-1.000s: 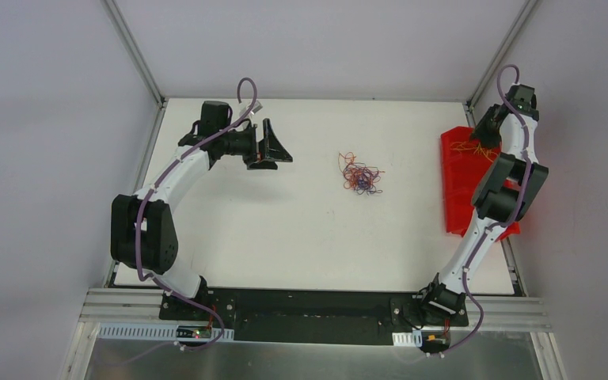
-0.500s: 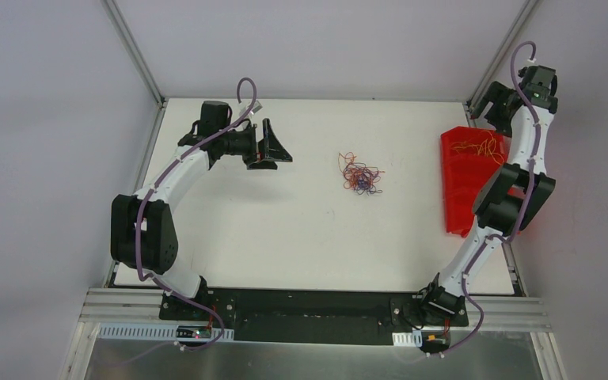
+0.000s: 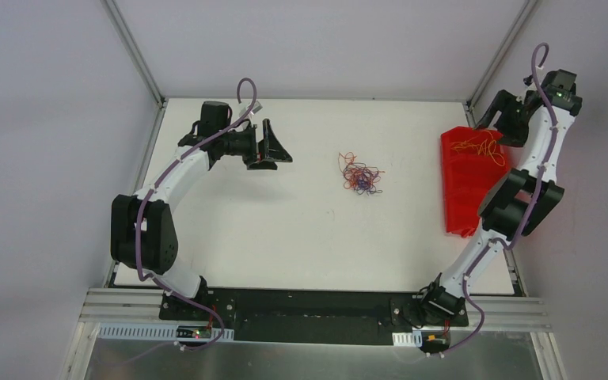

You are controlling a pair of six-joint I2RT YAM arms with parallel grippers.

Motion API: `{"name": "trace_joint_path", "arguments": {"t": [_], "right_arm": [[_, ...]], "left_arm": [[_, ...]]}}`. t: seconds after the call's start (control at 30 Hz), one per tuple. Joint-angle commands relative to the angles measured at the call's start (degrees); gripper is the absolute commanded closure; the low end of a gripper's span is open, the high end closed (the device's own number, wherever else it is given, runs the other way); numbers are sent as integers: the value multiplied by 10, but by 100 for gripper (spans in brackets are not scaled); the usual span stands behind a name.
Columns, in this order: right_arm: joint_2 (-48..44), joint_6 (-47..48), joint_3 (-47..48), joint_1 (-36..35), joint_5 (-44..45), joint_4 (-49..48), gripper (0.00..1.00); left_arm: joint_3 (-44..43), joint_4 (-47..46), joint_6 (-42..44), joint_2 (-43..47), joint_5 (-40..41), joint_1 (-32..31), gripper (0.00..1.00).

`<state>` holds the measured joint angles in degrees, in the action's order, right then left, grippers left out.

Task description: Untangle the cables

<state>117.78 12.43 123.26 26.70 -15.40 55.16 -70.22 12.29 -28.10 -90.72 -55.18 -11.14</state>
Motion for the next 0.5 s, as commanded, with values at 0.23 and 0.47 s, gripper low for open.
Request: {"name": "trace_joint_path", "arguments": {"t": [0.23,0.47], "right_arm": [[-124,44,-172,-180,-136,63,22],[-113,41,-305,-266,-121,-23,28]], "left_arm": [[12,-70,28,-40,65,-86,2],[-43,-260,-101,-197,61,-123,17]]}}
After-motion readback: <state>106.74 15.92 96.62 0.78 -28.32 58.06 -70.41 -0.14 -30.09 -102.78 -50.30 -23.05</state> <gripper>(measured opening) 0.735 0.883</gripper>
